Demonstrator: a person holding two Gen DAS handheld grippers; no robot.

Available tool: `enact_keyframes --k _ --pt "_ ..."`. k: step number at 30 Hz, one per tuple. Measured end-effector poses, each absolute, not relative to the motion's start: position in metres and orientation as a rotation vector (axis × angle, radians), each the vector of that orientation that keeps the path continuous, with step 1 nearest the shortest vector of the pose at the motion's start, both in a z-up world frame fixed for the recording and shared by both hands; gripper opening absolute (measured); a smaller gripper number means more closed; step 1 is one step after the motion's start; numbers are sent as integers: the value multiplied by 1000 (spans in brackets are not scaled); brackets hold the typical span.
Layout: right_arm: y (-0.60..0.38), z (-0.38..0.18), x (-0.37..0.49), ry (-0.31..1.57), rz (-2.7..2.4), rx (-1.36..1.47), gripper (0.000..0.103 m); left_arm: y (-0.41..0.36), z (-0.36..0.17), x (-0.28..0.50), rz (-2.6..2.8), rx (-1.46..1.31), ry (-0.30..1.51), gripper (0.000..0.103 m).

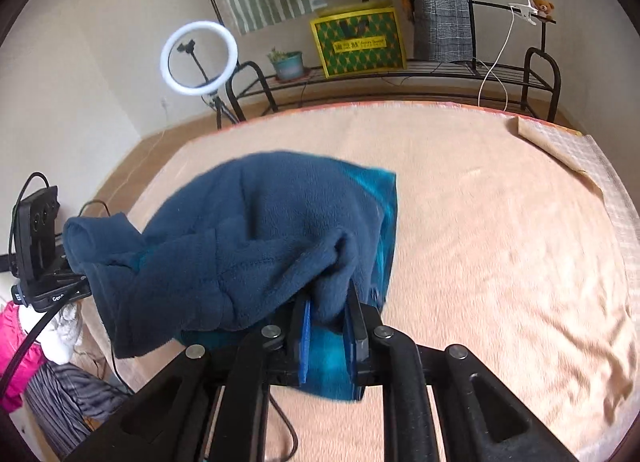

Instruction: Fold large clothes

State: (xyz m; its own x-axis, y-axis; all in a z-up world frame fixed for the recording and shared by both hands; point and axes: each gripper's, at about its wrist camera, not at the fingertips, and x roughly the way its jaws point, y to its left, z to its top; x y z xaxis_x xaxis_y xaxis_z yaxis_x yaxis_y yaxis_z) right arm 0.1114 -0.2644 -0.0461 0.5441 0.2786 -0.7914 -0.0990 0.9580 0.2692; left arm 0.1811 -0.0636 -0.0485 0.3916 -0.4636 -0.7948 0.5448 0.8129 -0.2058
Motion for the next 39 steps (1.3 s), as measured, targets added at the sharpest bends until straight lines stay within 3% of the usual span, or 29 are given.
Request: enact_keyframes --k 4,11,13,15,17,19,21,25,26,27,39 --pt "-270 -27 76 933 205 157 23 -47 -35 164 -632 90 971 17" --pt "-298 45 3 737 196 232 28 6 28 131 -619 -41 909 18" --pt "-304 73 -13 674 192 234 29 21 52 125 -622 -110 896 26" --pt "-310 100 -29 617 185 233 31 34 78 115 -623 -179 876 46" --pt "-314 130 -43 556 183 228 32 45 111 107 -638 -225 848 47" --pt "-318 156 -55 504 186 229 38 51 141 98 -646 -241 821 50" --pt "-319 176 -63 463 196 235 49 54 164 91 -655 -266 815 63" --pt "-317 197 -66 440 229 240 64 57 194 84 -705 -387 839 67" --pt "-315 195 -63 443 228 241 73 54 193 85 -707 -389 843 69" --pt "-314 191 -60 445 227 246 74 50 189 87 -708 -387 851 71" --pt "-278 17 47 813 238 516 74 10 7 184 -617 -647 1181 71"
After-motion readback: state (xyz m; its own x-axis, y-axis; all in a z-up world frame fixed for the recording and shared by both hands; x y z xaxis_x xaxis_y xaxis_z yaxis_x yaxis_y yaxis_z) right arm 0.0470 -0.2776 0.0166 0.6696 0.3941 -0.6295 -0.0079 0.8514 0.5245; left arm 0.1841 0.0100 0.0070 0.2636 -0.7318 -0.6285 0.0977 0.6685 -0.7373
